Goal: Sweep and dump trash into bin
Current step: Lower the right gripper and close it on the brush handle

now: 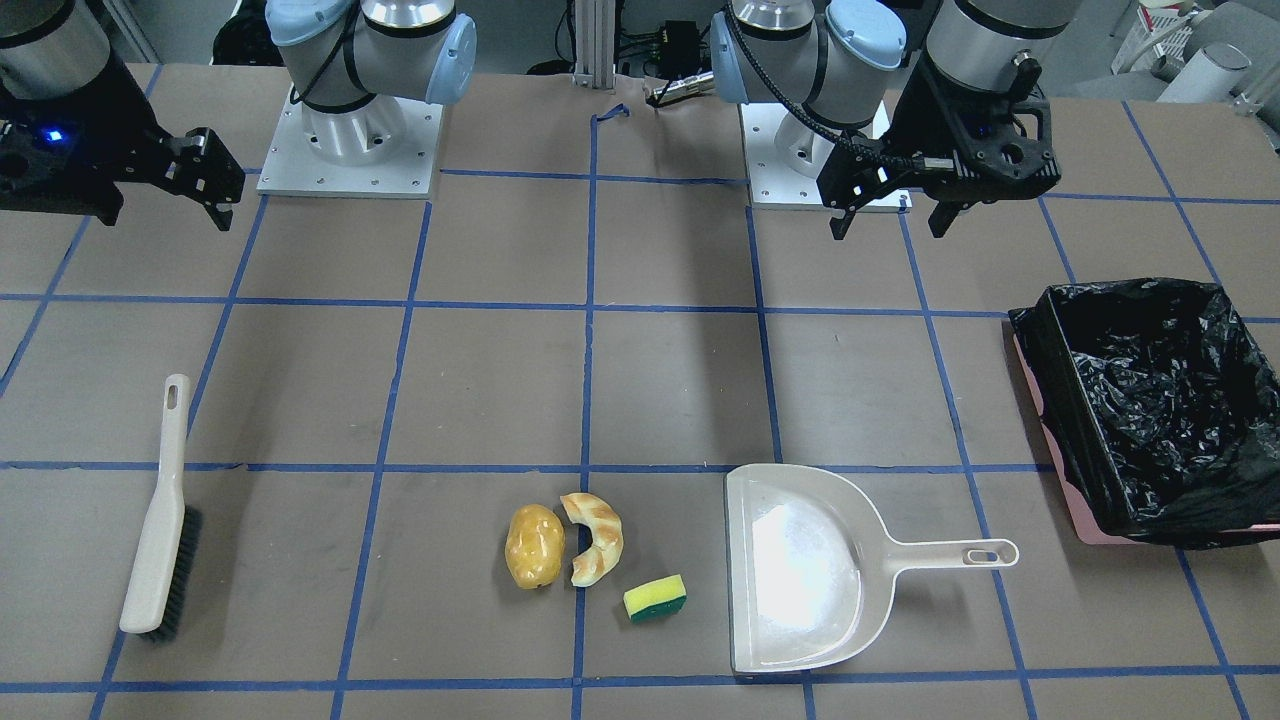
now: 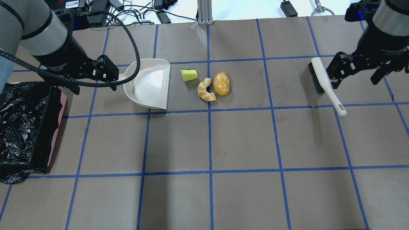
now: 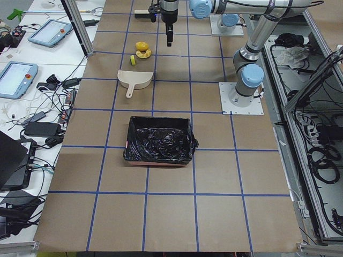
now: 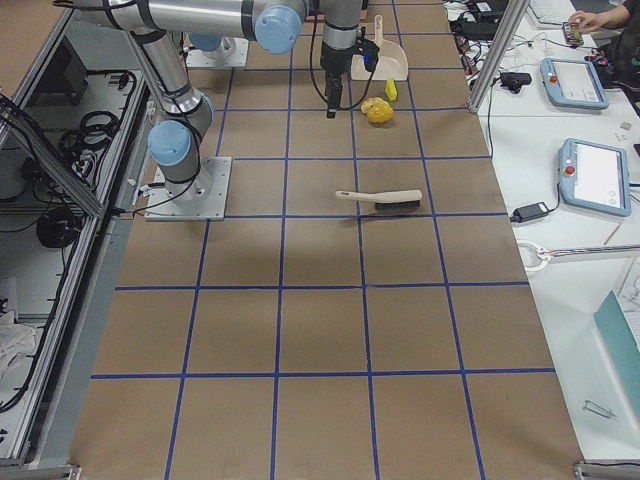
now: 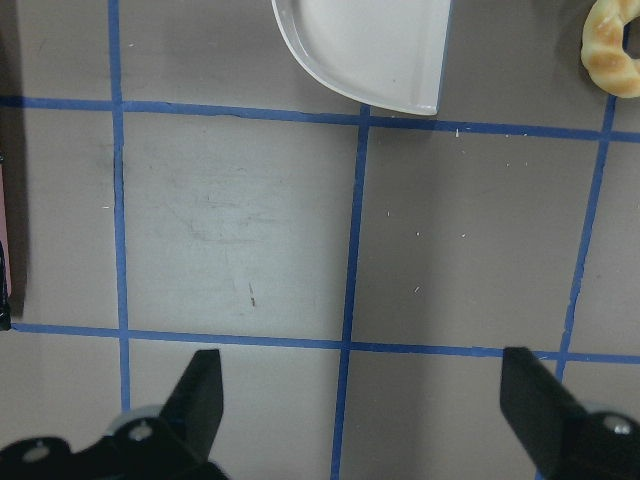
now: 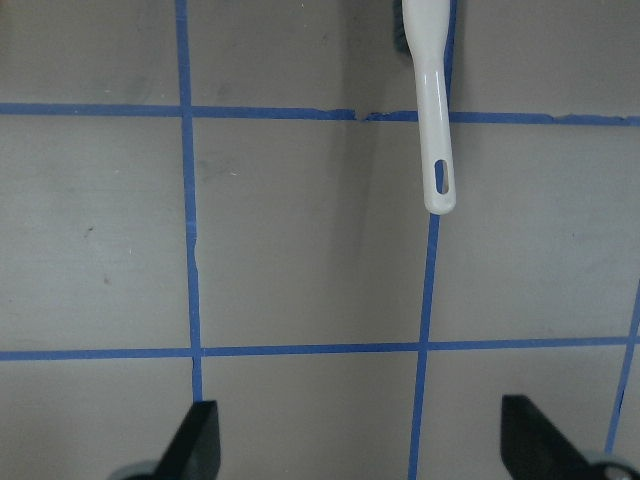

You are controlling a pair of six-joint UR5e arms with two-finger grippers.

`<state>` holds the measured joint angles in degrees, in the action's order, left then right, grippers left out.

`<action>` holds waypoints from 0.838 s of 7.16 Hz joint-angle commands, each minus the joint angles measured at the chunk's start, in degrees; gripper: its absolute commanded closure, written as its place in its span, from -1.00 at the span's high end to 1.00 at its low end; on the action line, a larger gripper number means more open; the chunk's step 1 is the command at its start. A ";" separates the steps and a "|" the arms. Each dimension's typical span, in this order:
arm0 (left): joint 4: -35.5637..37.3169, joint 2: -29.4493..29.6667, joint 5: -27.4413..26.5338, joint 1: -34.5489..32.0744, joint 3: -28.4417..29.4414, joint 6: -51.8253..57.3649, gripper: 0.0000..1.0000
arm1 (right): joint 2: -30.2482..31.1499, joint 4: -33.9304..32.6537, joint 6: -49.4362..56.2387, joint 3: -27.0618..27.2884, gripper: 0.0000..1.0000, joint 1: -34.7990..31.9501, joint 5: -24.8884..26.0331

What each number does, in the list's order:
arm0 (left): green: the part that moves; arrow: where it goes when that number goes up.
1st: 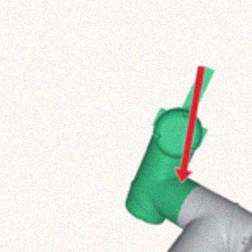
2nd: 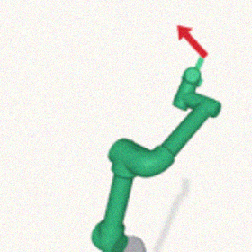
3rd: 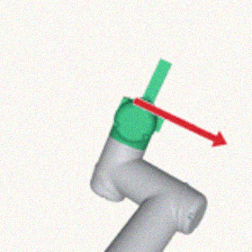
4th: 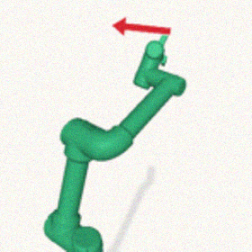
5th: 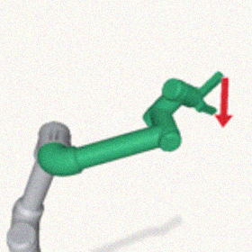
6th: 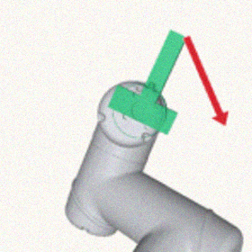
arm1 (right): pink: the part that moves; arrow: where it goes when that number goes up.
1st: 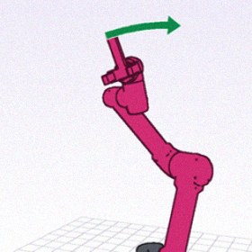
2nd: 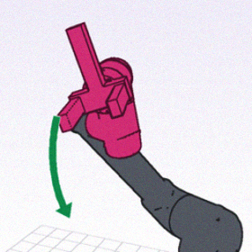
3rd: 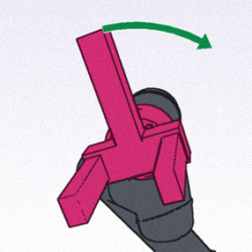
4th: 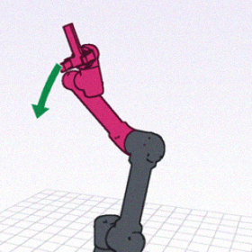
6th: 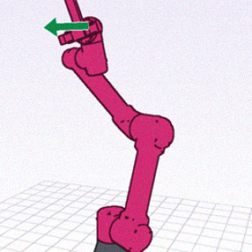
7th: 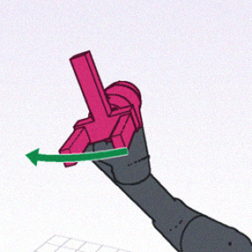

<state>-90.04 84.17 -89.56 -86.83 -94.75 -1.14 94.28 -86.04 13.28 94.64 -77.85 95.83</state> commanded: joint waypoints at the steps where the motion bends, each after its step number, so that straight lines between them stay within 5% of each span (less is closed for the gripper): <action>1: -0.04 0.12 0.00 0.00 0.00 0.00 1.00 | -0.67 -6.28 7.32 4.30 0.99 3.92 -0.30; 3: -0.05 -0.23 0.00 0.00 0.00 0.00 1.00 | -2.94 -13.35 14.82 9.76 0.99 7.26 -0.29; 6: -0.05 -0.06 0.00 0.00 0.00 0.00 1.00 | -10.93 -18.89 15.64 9.78 0.99 9.91 -0.30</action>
<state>-90.09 84.08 -89.56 -86.83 -94.75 -1.14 86.93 -102.32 28.64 104.29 -69.07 95.49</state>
